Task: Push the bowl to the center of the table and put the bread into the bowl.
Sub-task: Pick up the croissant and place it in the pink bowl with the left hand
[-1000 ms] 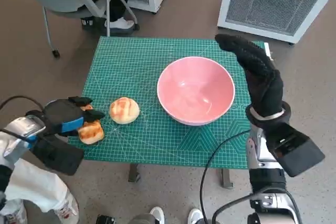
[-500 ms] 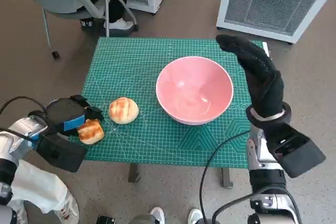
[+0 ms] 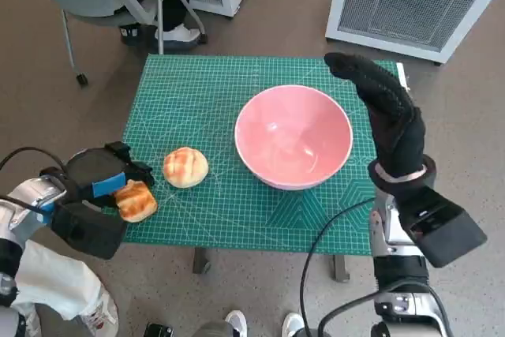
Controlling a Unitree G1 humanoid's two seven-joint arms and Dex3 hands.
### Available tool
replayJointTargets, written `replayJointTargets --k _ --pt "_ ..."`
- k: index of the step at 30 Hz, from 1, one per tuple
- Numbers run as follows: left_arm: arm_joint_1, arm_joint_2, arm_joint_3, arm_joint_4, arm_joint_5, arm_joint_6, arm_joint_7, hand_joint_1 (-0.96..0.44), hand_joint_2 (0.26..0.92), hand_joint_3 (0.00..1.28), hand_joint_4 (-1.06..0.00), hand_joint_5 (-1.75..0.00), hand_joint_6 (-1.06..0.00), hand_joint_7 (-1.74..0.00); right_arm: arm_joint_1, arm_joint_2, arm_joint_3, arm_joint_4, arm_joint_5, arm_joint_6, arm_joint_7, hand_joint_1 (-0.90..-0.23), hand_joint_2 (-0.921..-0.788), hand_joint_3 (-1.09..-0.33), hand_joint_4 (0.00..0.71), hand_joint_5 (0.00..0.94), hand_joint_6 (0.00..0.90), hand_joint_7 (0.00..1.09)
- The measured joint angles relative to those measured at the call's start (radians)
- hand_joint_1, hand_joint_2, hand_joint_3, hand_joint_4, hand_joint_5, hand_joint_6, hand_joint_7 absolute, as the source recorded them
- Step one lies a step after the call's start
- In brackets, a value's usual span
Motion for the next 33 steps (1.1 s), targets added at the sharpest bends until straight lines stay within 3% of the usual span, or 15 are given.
replayJointTargets --k 5,11,18,25,33 --pt "0.013 0.026 0.057 -0.041 -0.080 -0.049 -0.031 0.00 0.921 0.07 -0.56 -1.46 -0.79 -0.82 0.003 0.000 0.000 0.000 0.000 -0.001 0.000 -0.581 -0.921 -0.809 0.299 0.088 -0.001 0.77" --pt "0.019 0.062 0.178 -0.153 -0.245 -0.073 -0.081 0.00 0.921 0.08 -0.58 -1.21 -0.71 -1.14 0.004 -0.002 -0.002 0.001 0.002 -0.001 0.000 -0.584 -0.921 -0.808 0.296 0.094 -0.001 0.77" --pt "0.006 0.049 0.307 -0.330 -0.419 -0.039 -0.107 0.00 0.921 0.09 -0.59 -1.15 -0.68 -1.22 0.003 -0.005 -0.011 0.012 0.006 -0.006 0.003 -0.584 -0.921 -0.800 0.295 0.101 -0.001 0.77" --pt "-0.061 -0.072 0.332 -0.451 -0.440 0.046 -0.109 0.00 0.921 0.09 -0.59 -1.17 -0.67 -1.21 0.001 -0.007 -0.015 0.025 0.013 -0.009 0.011 -0.577 -0.921 -0.799 0.291 0.108 -0.001 0.78" --pt "-0.196 -0.236 0.256 -0.455 -0.370 0.089 -0.133 0.00 0.920 0.06 -0.63 -1.14 -0.71 -1.17 -0.006 -0.005 -0.016 0.033 0.012 -0.013 0.012 -0.573 -0.921 -0.800 0.287 0.114 -0.001 0.78"
